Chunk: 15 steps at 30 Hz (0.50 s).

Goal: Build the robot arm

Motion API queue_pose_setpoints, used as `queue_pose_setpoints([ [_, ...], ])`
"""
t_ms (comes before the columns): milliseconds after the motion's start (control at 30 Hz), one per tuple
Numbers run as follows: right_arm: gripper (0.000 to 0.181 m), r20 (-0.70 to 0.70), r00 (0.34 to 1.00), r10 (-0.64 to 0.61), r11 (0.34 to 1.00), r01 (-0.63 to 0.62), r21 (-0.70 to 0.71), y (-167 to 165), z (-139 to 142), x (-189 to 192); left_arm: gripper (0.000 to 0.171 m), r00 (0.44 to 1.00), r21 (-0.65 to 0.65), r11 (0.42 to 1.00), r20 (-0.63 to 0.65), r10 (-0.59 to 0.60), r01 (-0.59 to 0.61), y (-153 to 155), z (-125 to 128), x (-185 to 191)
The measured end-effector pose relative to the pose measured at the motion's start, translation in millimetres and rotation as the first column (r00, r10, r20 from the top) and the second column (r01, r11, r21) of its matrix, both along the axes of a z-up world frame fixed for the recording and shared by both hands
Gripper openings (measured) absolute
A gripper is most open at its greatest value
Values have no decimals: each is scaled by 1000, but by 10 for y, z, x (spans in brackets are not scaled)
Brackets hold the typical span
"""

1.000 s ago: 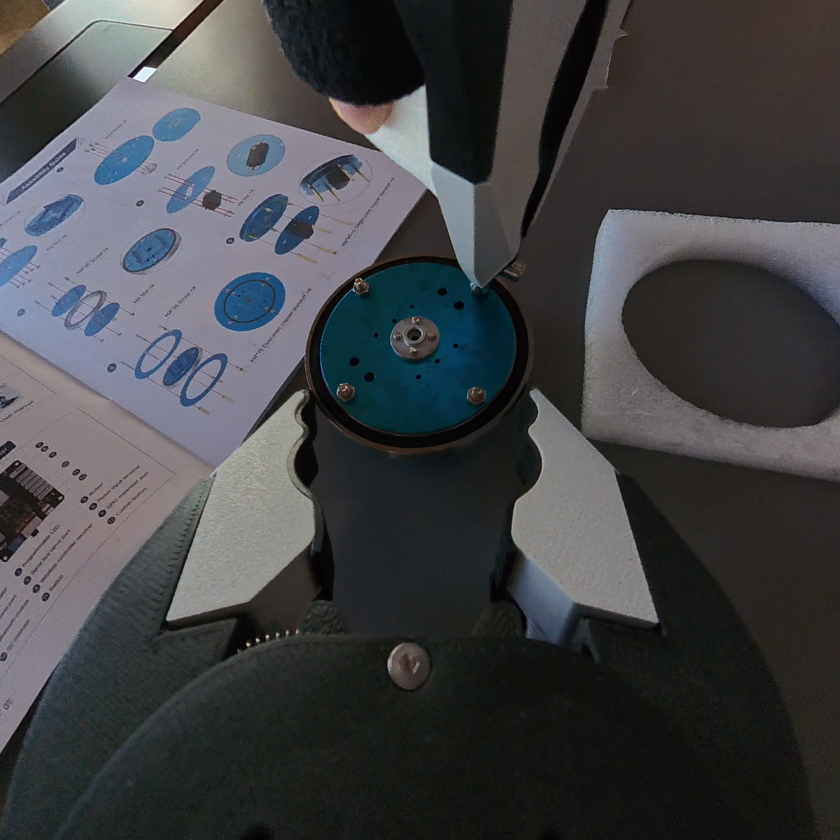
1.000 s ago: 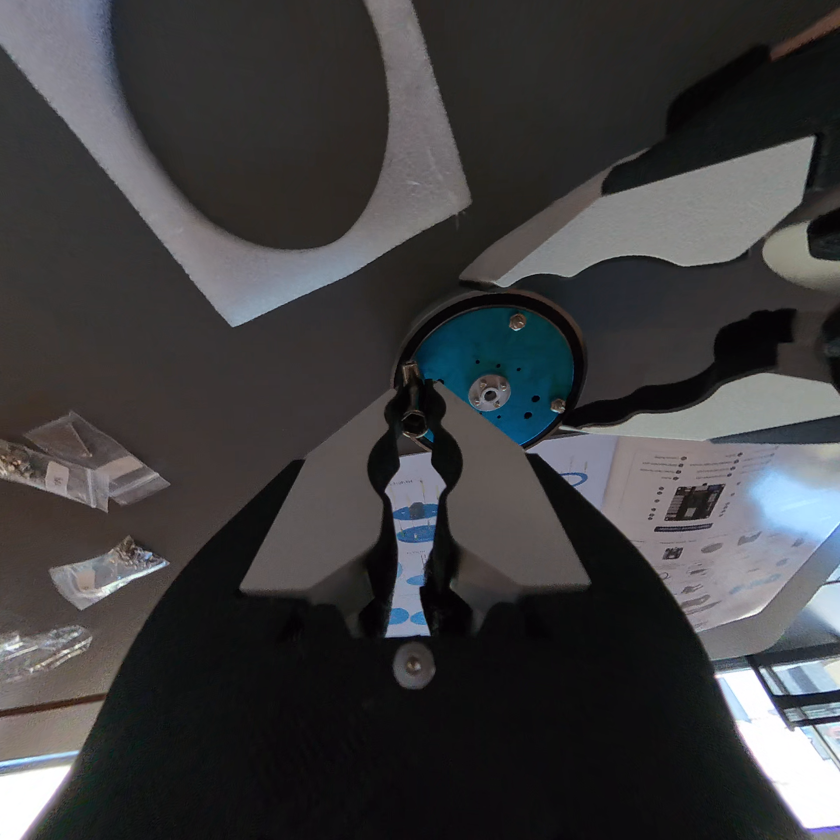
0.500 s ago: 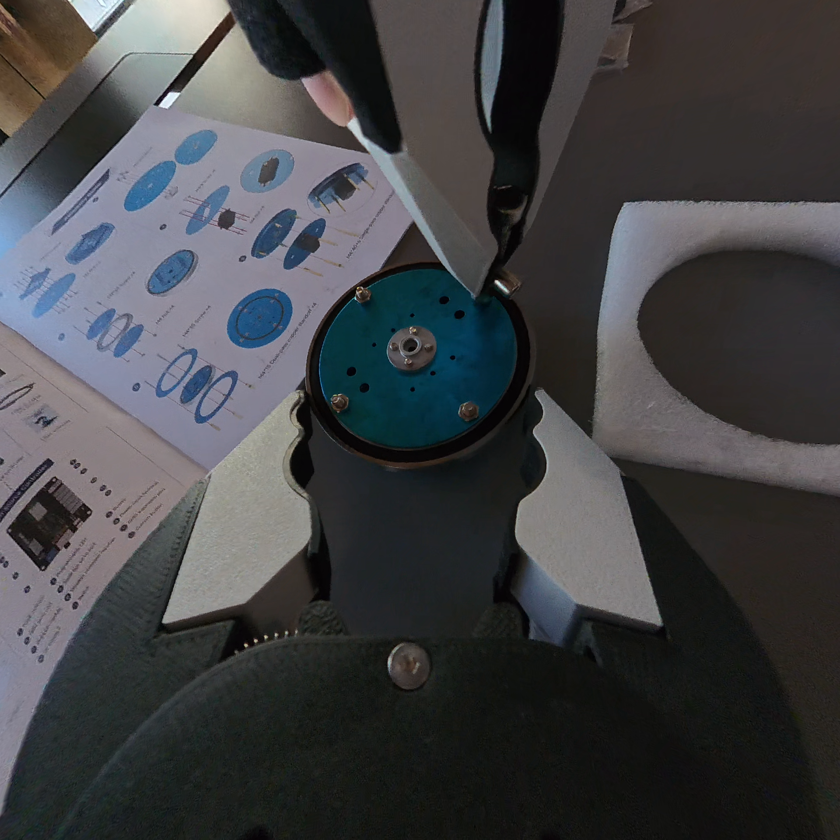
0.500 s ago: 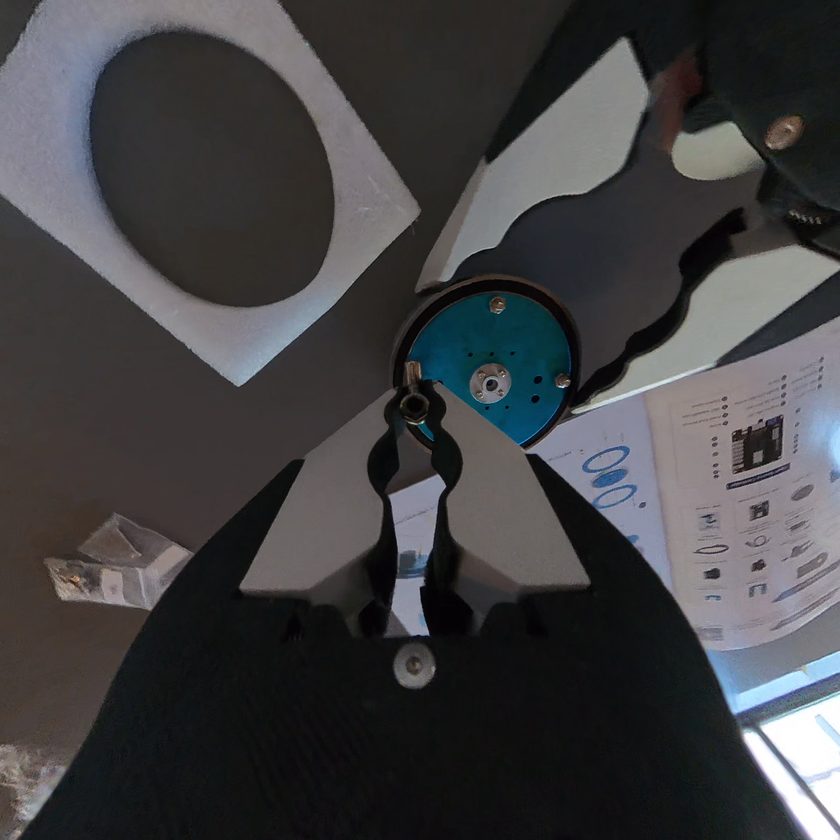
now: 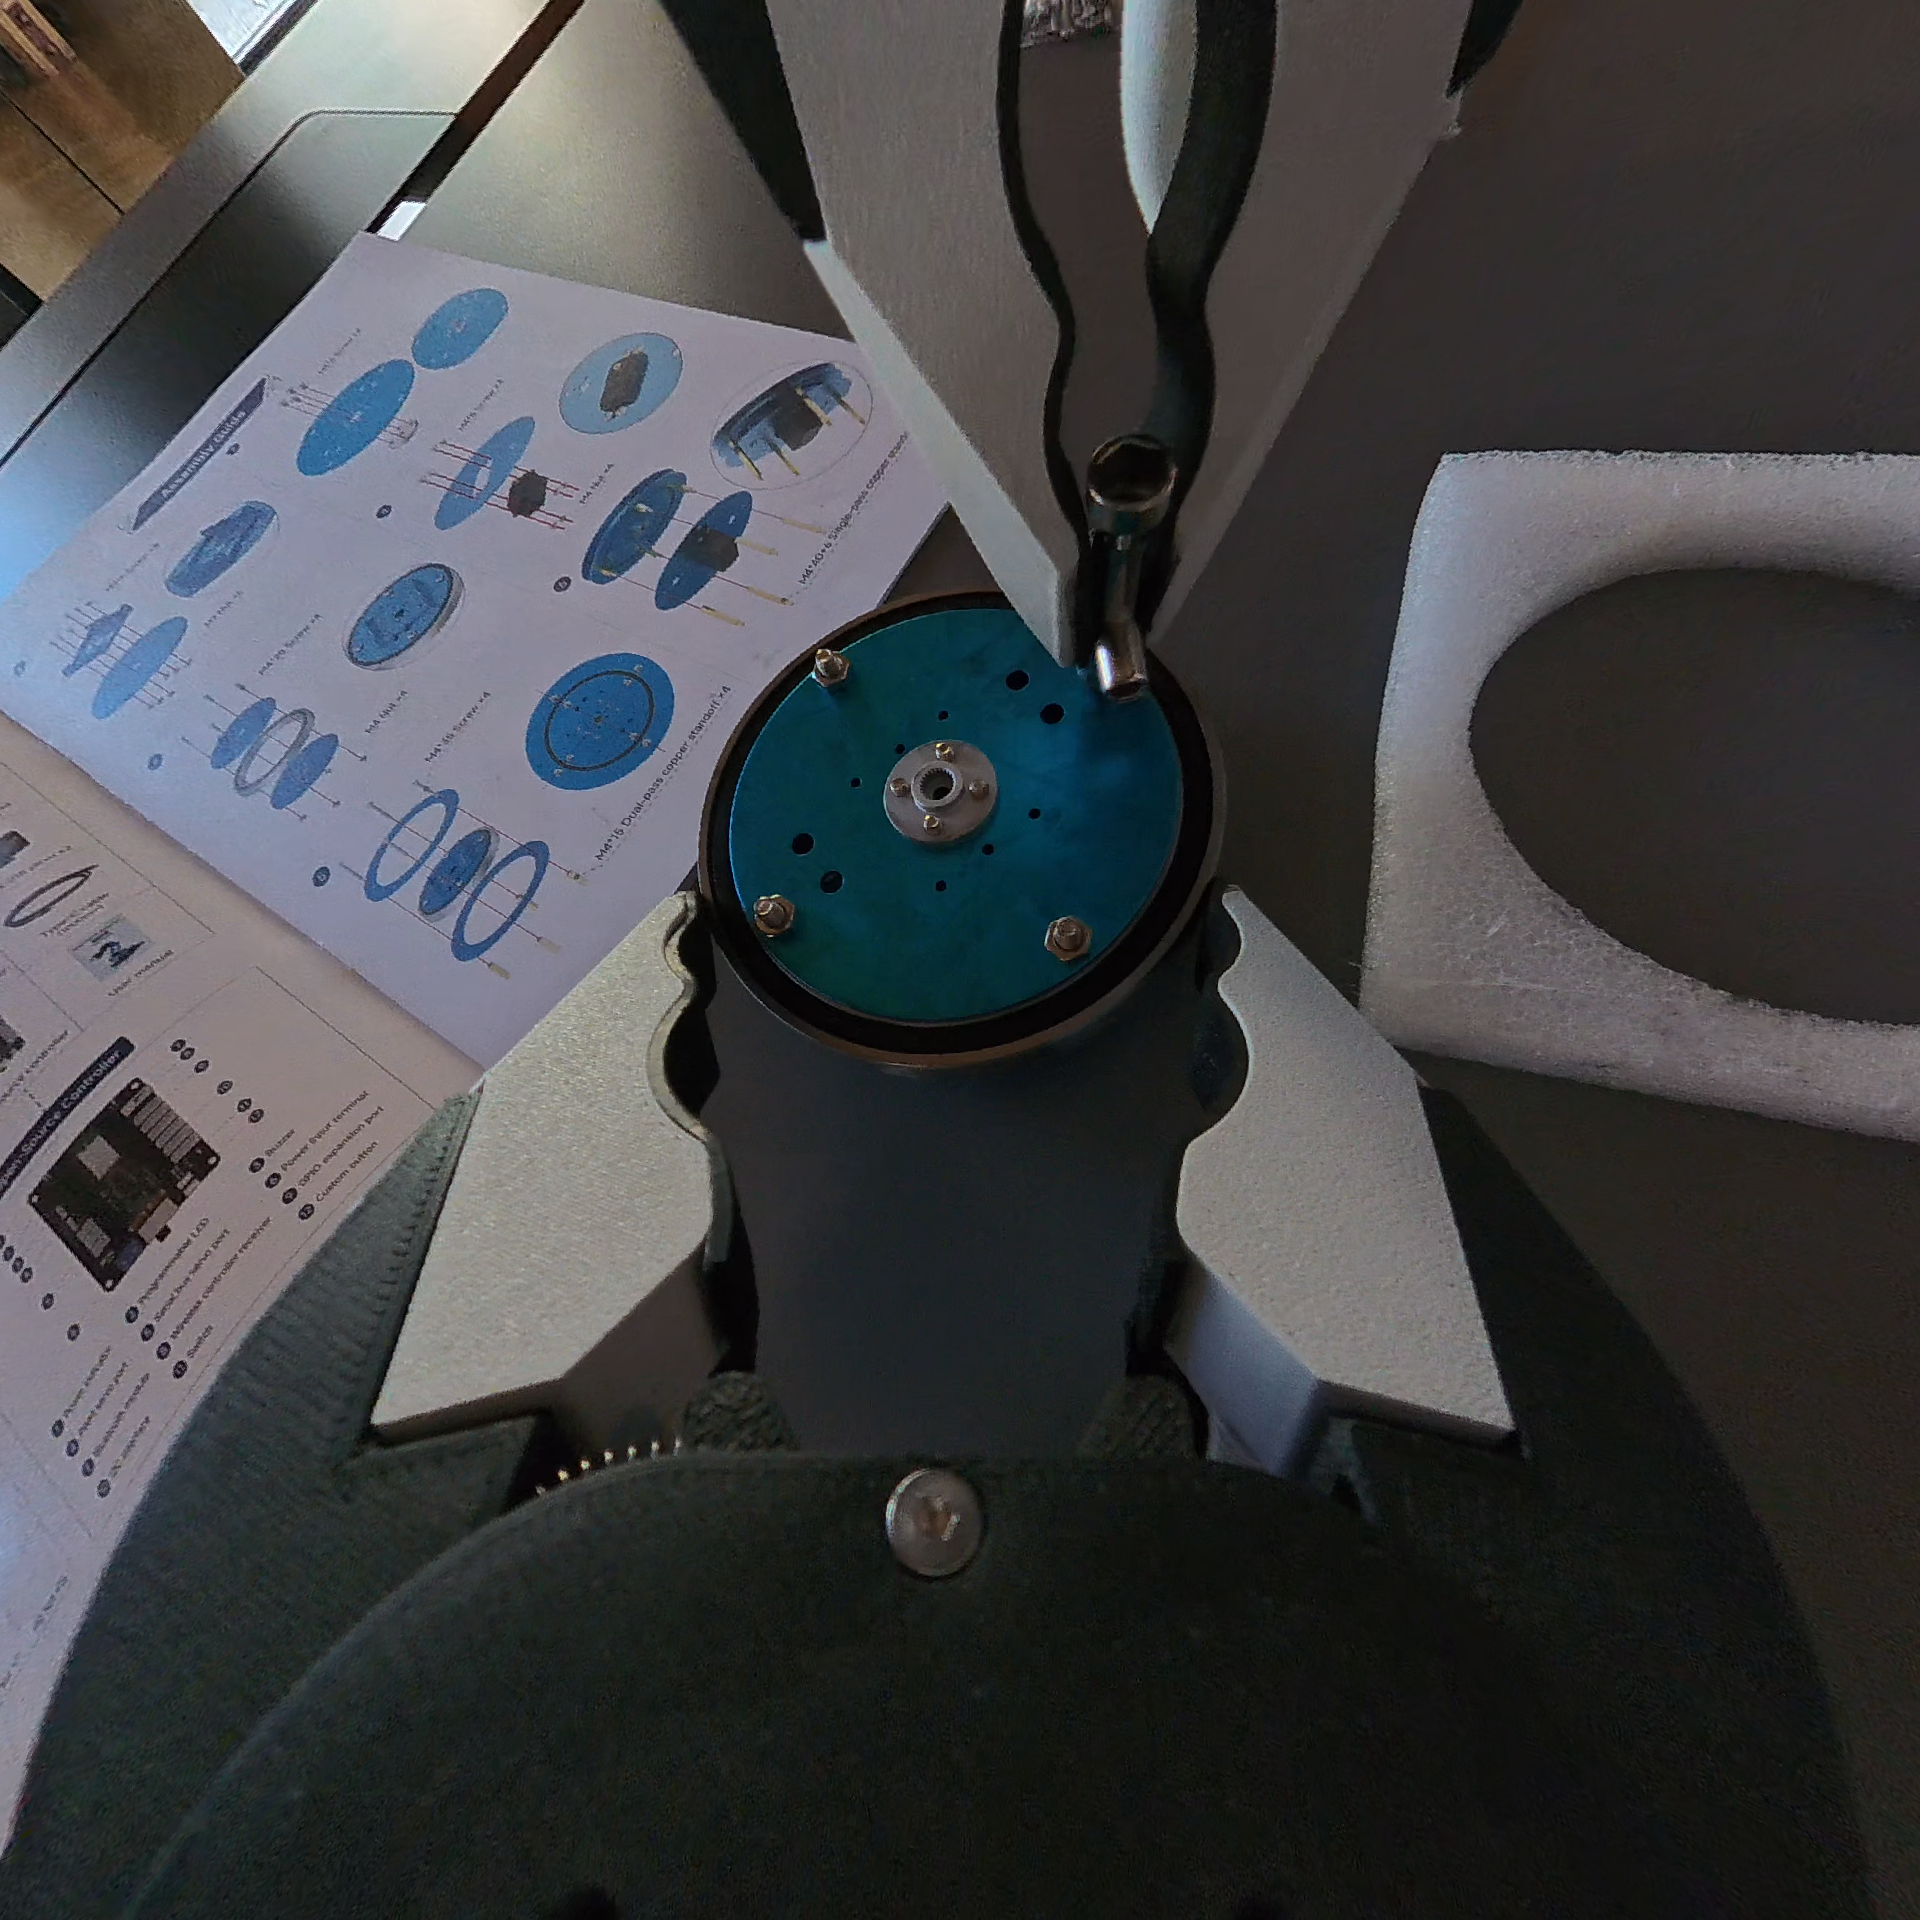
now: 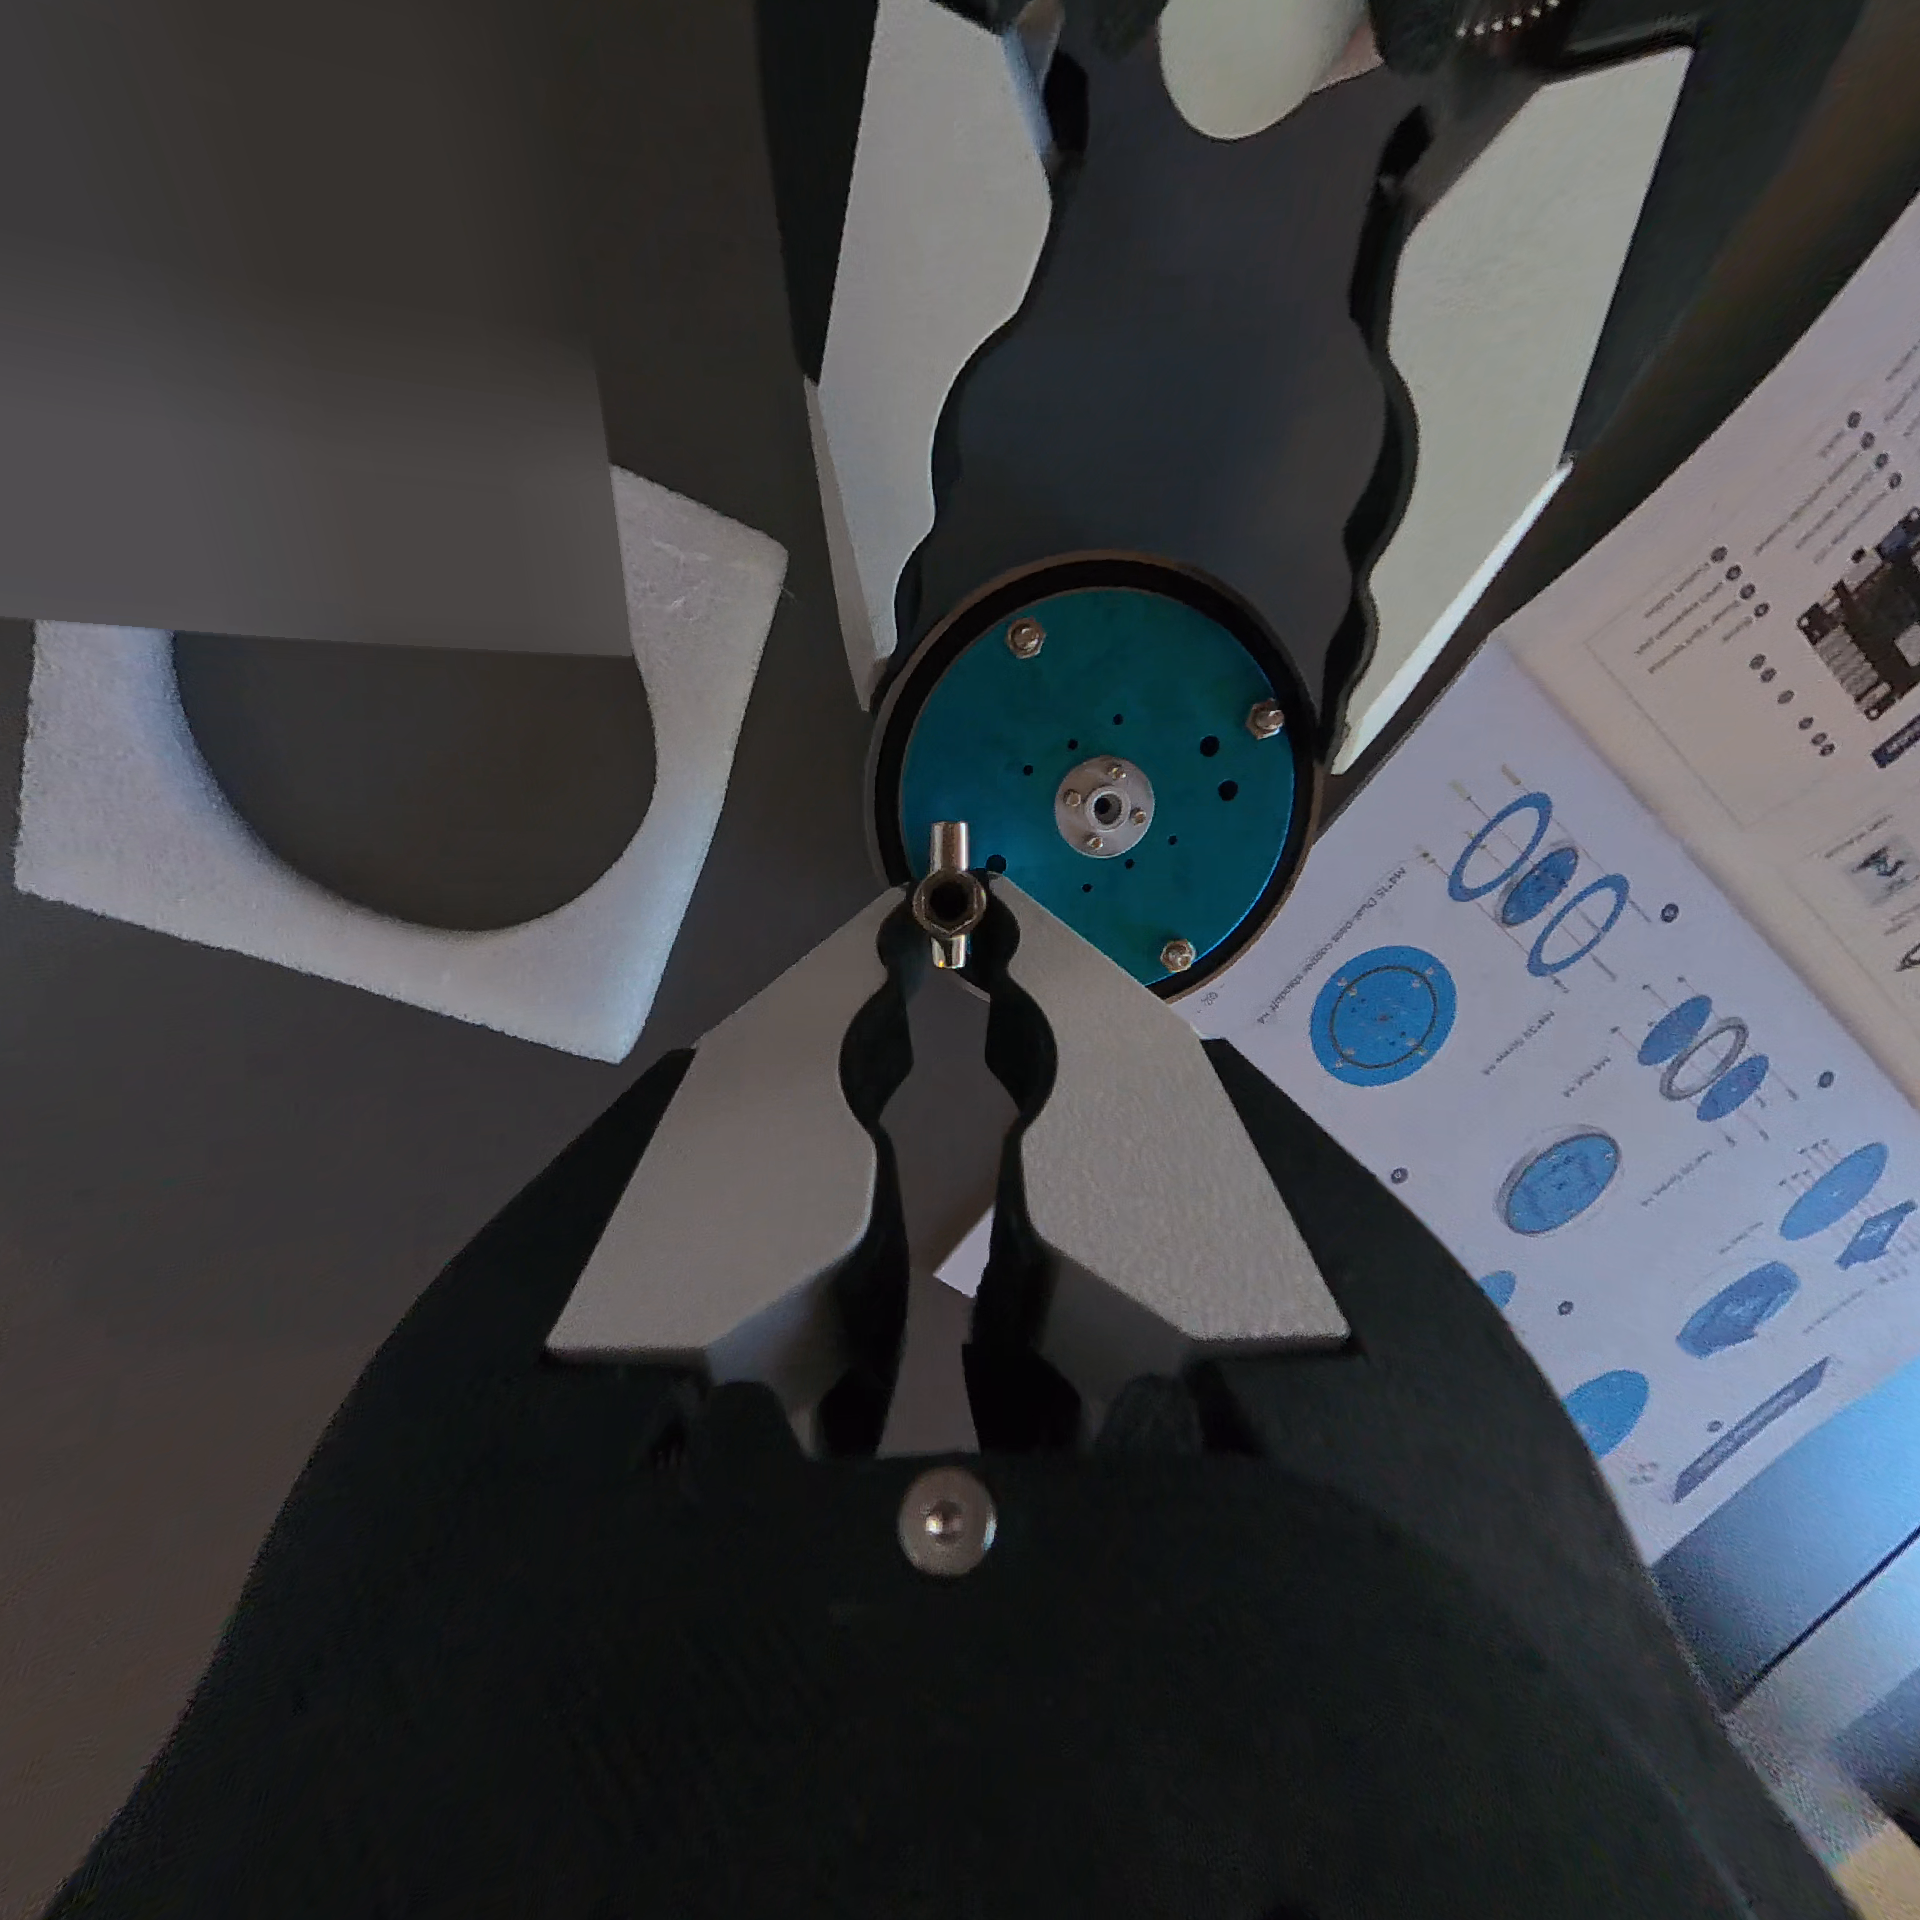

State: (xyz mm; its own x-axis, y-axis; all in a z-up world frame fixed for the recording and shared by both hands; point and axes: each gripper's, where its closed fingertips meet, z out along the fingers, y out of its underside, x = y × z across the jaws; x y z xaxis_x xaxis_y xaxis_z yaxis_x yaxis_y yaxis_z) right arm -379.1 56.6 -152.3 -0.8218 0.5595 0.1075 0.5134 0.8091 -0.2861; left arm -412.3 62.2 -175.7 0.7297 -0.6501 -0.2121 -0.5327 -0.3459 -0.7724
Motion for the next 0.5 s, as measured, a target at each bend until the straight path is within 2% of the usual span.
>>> queue_pose_setpoints([
  [100,6,-25,999,-47,998,46,-46,0,1,-3,93,1000,0,1000,0,0,0,-1,0,0],
  [200,6,-80,996,32,996,-38,-79,-6,5,0,93,1000,-1,1000,1,0,0,-2,-1,1],
  [267,6,-70,997,30,993,-38,-114,-11,3,-2,93,1000,-2,1000,1,0,0,-2,-1,0],
  [500,6,-92,981,169,959,-185,-213,-24,2,5,93,1000,-4,1000,3,-1,1,-3,-3,1],
])
